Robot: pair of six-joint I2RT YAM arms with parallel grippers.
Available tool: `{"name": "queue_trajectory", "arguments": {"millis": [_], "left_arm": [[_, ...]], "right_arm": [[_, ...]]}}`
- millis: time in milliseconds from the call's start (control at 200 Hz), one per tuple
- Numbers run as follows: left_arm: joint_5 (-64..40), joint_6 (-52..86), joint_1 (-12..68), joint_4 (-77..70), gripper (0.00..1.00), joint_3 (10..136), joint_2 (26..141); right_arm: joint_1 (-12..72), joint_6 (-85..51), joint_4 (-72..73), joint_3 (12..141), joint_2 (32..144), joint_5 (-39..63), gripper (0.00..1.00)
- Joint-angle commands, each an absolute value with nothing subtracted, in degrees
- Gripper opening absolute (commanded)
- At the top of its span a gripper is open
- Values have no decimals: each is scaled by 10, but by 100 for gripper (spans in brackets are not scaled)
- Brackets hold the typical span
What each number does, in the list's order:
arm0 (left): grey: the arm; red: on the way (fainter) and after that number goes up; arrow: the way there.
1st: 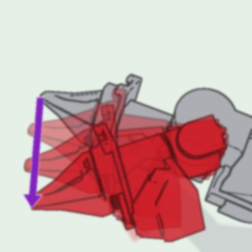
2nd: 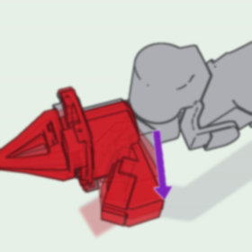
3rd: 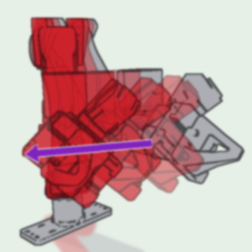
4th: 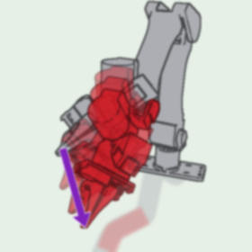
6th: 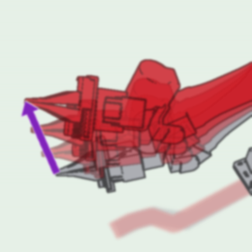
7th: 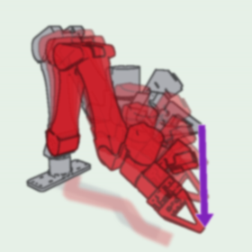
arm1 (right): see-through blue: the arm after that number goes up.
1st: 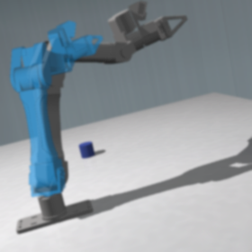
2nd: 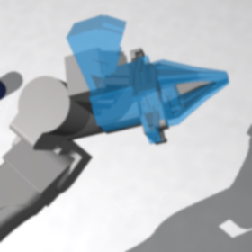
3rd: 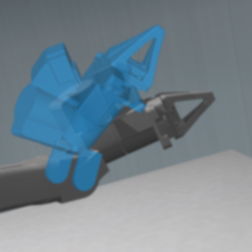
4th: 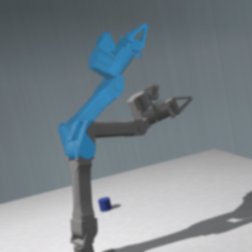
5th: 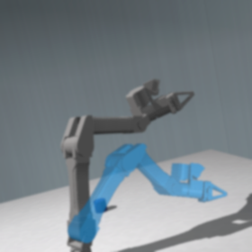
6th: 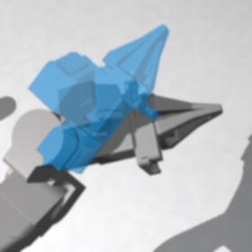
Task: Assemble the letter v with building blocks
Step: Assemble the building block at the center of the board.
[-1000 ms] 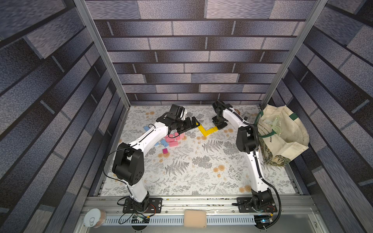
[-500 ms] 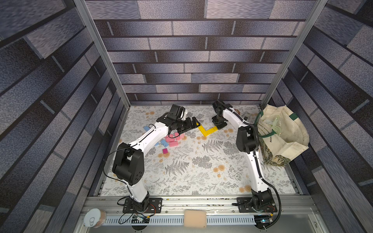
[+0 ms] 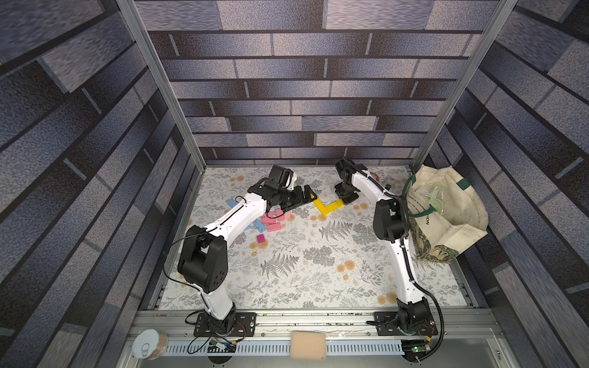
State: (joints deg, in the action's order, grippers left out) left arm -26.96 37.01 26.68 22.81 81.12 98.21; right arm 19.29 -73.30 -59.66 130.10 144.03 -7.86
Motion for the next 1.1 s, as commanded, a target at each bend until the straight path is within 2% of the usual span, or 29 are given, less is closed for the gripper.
{"name": "queue_trajectory", "arguments": {"millis": [0, 1092], "left_arm": [[-271, 359, 271, 240, 100, 817, 982], [-264, 353, 275, 247, 100, 821, 979]], "right_arm": [[200, -743, -608, 1284, 1425, -74, 42], [206, -752, -597, 1276, 1422, -64, 41]]}}
